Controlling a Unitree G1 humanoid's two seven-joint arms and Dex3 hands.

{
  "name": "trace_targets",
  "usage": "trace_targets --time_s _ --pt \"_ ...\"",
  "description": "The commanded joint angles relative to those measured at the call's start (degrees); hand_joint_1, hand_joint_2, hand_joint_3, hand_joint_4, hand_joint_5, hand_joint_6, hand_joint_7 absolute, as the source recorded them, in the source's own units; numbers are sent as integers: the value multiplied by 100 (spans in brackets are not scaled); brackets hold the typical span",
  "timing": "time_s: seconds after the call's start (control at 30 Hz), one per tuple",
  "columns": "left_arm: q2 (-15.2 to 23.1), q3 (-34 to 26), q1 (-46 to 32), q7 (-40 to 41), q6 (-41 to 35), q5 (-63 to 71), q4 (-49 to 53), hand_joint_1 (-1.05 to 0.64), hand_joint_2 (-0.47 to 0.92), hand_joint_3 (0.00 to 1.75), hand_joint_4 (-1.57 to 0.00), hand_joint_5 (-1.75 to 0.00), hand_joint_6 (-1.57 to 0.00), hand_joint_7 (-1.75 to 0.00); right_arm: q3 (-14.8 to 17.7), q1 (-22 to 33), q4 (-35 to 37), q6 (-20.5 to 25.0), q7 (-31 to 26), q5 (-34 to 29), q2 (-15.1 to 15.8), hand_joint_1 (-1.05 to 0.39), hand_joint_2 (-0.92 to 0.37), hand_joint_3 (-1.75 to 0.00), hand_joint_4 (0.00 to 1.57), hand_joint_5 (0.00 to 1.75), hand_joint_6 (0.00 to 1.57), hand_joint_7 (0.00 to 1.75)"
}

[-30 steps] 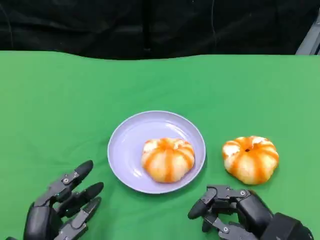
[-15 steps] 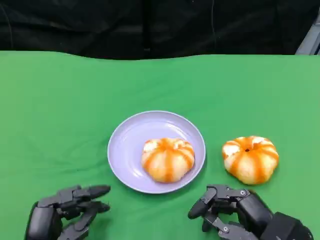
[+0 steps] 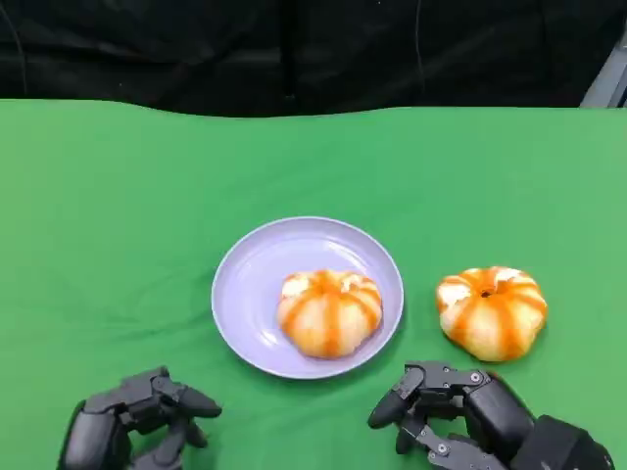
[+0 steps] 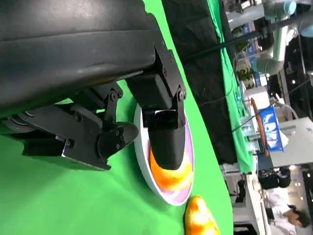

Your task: Grasp the bread from the table and place it into the plate.

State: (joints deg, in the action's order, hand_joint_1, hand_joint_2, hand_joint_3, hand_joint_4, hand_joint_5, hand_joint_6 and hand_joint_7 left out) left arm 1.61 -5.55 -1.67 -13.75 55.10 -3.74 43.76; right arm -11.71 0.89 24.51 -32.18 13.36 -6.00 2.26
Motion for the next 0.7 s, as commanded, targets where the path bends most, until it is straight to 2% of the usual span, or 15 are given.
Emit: trace_targets --time_s 0.03,0.7 --pt "136 16 50 -109 119 -63 90 2 59 101 -82 -161 -86 -129 73 19 63 -101 17 120 64 -9 -92 -47 69 143 82 94" --pt "185 142 -56 -210 104 -74 -48 2 58 103 -82 -160 -86 -128 48 91 -23 -99 -2 97 110 -10 -92 -46 71 144 83 94"
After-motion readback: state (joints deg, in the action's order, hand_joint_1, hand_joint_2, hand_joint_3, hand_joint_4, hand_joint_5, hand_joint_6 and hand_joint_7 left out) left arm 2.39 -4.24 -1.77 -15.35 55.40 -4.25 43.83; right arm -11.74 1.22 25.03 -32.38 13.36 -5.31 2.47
